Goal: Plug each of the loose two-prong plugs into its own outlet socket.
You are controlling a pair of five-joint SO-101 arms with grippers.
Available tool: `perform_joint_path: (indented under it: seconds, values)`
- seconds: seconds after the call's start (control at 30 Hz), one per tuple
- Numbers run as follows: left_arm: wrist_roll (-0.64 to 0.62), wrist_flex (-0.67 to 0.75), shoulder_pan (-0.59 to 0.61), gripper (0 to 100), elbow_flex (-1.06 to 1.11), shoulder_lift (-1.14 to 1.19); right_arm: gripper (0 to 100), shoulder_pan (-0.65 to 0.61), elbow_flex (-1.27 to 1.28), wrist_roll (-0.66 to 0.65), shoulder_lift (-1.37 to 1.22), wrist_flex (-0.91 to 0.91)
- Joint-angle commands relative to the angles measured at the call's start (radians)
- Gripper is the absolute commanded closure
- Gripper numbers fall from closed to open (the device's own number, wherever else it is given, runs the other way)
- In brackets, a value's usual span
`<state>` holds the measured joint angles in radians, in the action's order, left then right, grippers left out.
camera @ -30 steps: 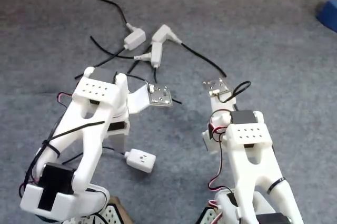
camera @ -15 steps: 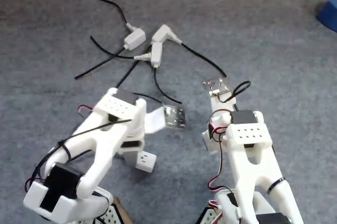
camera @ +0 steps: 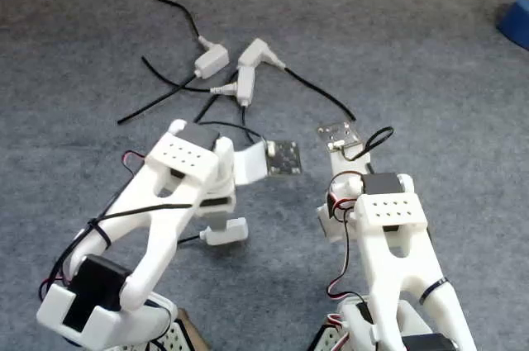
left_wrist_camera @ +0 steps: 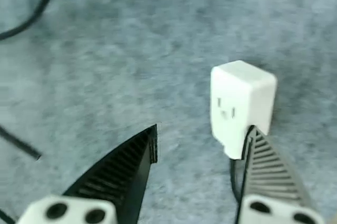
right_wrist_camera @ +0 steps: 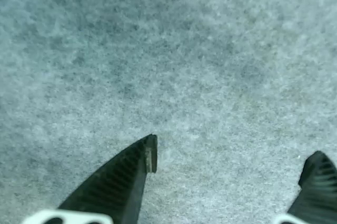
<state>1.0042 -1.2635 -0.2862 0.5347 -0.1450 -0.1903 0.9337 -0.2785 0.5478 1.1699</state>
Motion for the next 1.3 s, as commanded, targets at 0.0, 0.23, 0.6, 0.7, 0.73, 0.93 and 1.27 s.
perform_joint_path:
  seconds: [0.0,0.23,0.6,0.7,0.73,0.93,1.27]
  values:
    - [0.020,0.009,0.058,74,-0.050,0.005,59.5,-0.008,-0.002,0.003,0.030,-0.005]
    - [0.063,0.009,0.194,74,-0.188,0.254,59.5,-0.010,-0.001,0.002,0.030,-0.005]
    - [0.032,-0.138,-0.007,88,-0.013,-0.027,59.5,-0.010,-0.001,-0.028,0.028,-0.007]
    - [-0.048,-0.100,-0.054,83,0.094,-0.147,59.5,-0.010,0.001,-0.028,0.027,-0.007]
    - [-0.061,-0.094,-0.068,81,0.120,-0.162,59.5,-0.010,0.001,-0.028,0.025,-0.007]
    - [-0.132,-0.091,-0.150,73,0.174,-0.170,59.5,-0.010,0.001,-0.026,0.024,-0.008]
    - [-0.146,0.014,-0.180,78,0.206,-0.166,59.5,-0.010,0.001,-0.026,0.027,-0.005]
